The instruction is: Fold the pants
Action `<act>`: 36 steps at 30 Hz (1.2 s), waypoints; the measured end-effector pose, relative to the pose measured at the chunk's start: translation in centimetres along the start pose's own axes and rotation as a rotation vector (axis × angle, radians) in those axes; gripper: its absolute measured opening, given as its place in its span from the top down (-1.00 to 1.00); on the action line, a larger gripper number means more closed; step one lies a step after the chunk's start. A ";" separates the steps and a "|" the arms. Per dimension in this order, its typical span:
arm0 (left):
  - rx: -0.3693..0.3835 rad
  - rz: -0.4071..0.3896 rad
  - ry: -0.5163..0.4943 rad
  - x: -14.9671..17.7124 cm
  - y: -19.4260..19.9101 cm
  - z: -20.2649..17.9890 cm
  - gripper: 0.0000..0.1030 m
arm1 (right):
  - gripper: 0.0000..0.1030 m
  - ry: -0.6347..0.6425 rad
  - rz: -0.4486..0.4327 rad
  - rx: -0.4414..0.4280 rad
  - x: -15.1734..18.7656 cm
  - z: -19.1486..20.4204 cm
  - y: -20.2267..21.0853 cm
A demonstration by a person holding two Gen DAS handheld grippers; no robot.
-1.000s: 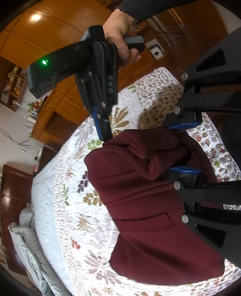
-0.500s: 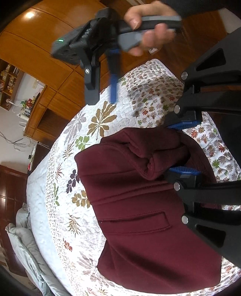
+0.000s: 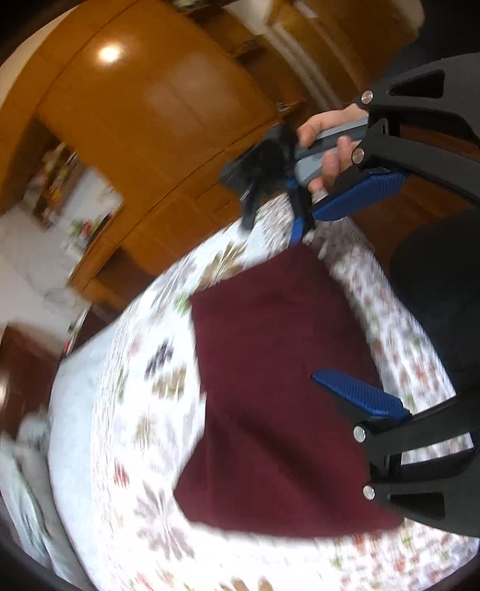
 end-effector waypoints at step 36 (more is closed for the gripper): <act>-0.072 -0.147 0.222 -0.6 6.0 13.1 -0.62 | 0.36 0.185 -0.001 0.446 0.2 0.7 -4.1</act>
Point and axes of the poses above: each gripper's, at about its wrist camera, not at the fingertips, and y roughly against the way its jaws point, z to its left, x to its underside, the point moved 10 cm from there along -y, roughly the way its jaws point, and after that the axes turned 15 degrees about z, right-handed, at the moved point
